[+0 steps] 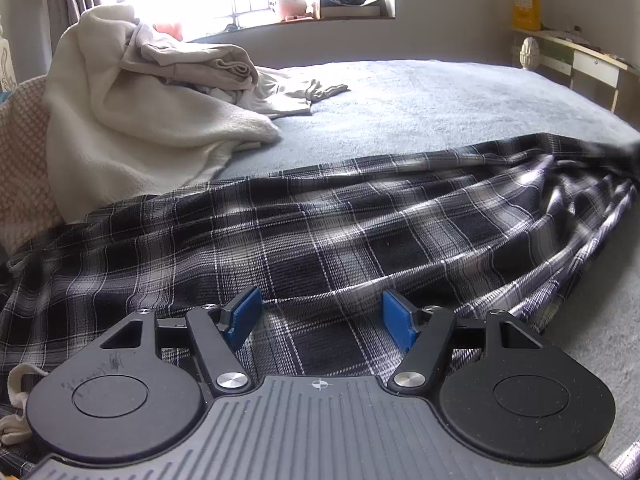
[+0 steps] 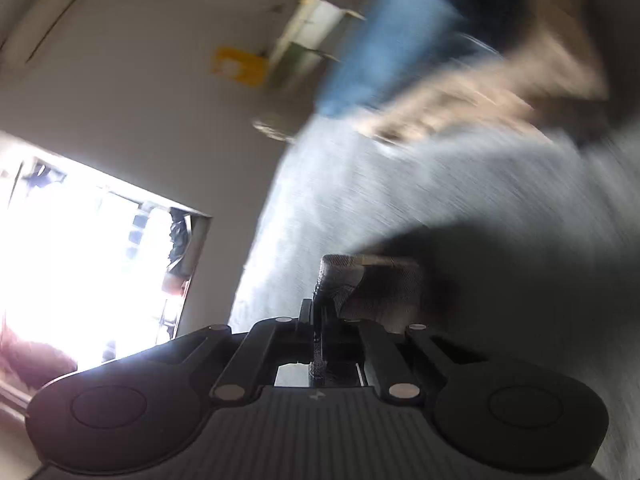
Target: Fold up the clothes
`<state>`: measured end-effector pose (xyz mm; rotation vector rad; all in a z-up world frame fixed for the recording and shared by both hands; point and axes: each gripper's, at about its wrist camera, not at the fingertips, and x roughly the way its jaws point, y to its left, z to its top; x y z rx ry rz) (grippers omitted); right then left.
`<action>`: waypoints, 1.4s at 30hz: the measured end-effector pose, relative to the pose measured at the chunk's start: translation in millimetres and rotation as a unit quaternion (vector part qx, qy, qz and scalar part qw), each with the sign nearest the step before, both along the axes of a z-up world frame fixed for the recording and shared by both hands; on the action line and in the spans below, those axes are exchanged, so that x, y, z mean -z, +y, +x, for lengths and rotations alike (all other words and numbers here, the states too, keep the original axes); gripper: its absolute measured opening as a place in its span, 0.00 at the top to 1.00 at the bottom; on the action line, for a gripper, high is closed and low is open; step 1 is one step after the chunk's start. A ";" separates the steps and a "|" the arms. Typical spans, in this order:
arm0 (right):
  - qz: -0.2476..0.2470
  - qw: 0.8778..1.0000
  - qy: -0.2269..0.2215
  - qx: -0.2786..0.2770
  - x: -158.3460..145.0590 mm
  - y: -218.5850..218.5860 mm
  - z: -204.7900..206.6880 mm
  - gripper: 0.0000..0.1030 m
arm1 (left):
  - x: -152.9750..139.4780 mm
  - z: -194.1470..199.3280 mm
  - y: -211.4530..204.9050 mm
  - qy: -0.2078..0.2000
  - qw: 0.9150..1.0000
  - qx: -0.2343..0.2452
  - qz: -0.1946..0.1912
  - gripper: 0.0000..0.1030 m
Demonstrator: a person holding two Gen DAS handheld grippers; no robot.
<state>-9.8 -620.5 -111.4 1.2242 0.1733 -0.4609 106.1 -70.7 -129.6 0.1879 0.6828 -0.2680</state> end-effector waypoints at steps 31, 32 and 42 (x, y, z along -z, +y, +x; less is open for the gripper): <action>-0.135 0.961 0.235 -0.063 14.9 -59.4 238.9 0.50 | 1.1 8.9 -0.3 0.011 1.000 0.012 0.026 0.33; -0.133 0.963 0.229 -0.055 10.9 -59.4 227.9 0.49 | 0.8 8.6 0.0 0.010 1.000 0.012 0.025 0.33; -0.068 0.975 0.199 -0.072 -38.5 -54.6 87.3 0.48 | -19.8 -8.7 1.7 -0.033 0.998 0.048 -0.006 0.33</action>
